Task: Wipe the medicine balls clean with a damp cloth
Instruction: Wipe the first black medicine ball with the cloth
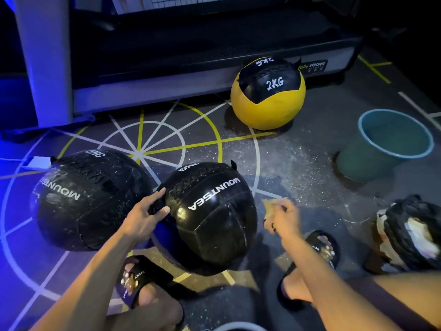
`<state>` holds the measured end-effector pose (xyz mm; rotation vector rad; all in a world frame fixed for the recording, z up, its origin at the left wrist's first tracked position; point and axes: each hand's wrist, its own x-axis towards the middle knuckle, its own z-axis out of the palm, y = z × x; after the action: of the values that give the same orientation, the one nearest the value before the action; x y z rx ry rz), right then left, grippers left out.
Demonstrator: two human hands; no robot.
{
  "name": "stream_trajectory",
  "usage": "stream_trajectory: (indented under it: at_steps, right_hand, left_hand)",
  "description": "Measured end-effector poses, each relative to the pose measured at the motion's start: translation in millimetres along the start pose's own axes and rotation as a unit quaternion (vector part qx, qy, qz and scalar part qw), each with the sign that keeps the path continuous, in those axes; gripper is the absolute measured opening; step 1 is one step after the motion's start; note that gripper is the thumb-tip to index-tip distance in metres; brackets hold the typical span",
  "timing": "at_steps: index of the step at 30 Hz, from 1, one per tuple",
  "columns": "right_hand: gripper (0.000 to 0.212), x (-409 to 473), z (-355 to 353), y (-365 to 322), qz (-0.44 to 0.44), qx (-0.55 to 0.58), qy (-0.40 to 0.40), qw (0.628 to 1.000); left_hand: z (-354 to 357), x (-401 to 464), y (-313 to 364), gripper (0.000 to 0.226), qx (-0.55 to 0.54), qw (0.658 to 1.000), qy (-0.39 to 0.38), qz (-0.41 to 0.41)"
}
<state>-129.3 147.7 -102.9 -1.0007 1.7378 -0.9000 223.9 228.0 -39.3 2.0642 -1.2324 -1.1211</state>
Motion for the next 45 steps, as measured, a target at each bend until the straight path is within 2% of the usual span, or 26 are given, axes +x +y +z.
stream_trajectory:
  at_steps: [2, 5, 7, 9, 11, 13, 15, 17, 18, 20, 25, 28, 31, 34, 36, 37, 39, 41, 43, 45]
  right_hand:
    - [0.017, 0, -16, -3, 0.021, 0.047, 0.028, 0.998]
    - [0.016, -19, -28, -15, 0.000, 0.076, -0.038, 0.996]
    - [0.021, -28, -32, -22, -0.013, 0.080, -0.087, 0.993]
    - [0.021, -33, -37, -34, -0.001, 0.113, -0.158, 0.981]
    - [0.020, -39, -46, -52, 0.021, 0.154, -0.236, 0.959]
    - [0.021, -44, -54, -69, 0.027, 0.172, -0.292, 0.940]
    - [0.018, -49, -60, -84, 0.020, 0.179, -0.340, 0.923]
    - [0.015, -53, -64, -94, 0.004, 0.163, -0.383, 0.909]
    - [0.016, -57, -65, -99, 0.000, 0.152, -0.402, 0.903]
    - [0.025, -64, -67, -105, -0.004, 0.128, -0.427, 0.895]
    - [0.025, -63, -80, -109, -0.048, 0.055, -0.387, 0.919]
    - [0.032, -57, -88, -104, -0.029, 0.018, -0.392, 0.919]
    - [0.054, -58, -90, -105, -0.020, -0.002, -0.419, 0.908]
    - [0.054, -63, -91, -112, -0.053, -0.024, -0.444, 0.894]
    - [0.059, -65, -91, -114, -0.071, -0.058, -0.422, 0.902]
    - [0.061, -66, -92, -115, -0.088, -0.079, -0.395, 0.911]
    - [0.059, -72, -92, -118, -0.159, -0.131, -0.339, 0.918]
    - [0.053, -81, -92, -128, -0.227, -0.176, -0.343, 0.894]
    - [0.050, -87, -90, -136, -0.270, -0.212, -0.358, 0.868]
    - [0.051, -85, -89, -139, -0.291, -0.232, -0.355, 0.857]
  left_hand:
    - [-11, 5, 2, 0.057, 0.021, 1.000, -0.013, -0.011]
    - [-15, 8, 20, 0.060, 0.142, 0.990, -0.005, -0.010]
    - [-5, 1, 40, 0.060, 0.187, 0.979, 0.053, 0.054]
    - [11, -11, 61, 0.053, 0.182, 0.966, 0.100, 0.151]
    - [30, -26, 75, 0.043, 0.153, 0.954, 0.122, 0.227]
    - [48, -38, 88, 0.041, 0.107, 0.948, 0.111, 0.277]
    - [65, -47, 95, 0.051, 0.041, 0.960, 0.038, 0.274]
    - [81, -55, 102, 0.065, -0.069, 0.966, -0.096, 0.230]
    - [88, -58, 105, 0.073, -0.123, 0.956, -0.159, 0.212]
    - [101, -63, 111, 0.078, -0.194, 0.937, -0.229, 0.178]
    - [122, -62, 108, 0.031, -0.194, 0.944, -0.194, 0.186]
    - [122, -62, 103, 0.024, -0.226, 0.945, -0.179, 0.157]
    - [125, -63, 103, 0.035, -0.284, 0.929, -0.207, 0.120]
    - [128, -68, 105, 0.037, -0.359, 0.897, -0.237, 0.096]
    - [127, -70, 104, 0.039, -0.400, 0.875, -0.265, 0.066]
    - [128, -71, 103, 0.040, -0.398, 0.876, -0.268, 0.056]
    - [128, -69, 101, 0.037, -0.324, 0.913, -0.235, 0.074]
    - [127, -69, 102, 0.041, -0.232, 0.940, -0.215, 0.128]
    - [121, -71, 106, 0.058, -0.213, 0.936, -0.233, 0.158]
    - [112, -75, 112, 0.070, -0.220, 0.923, -0.261, 0.176]
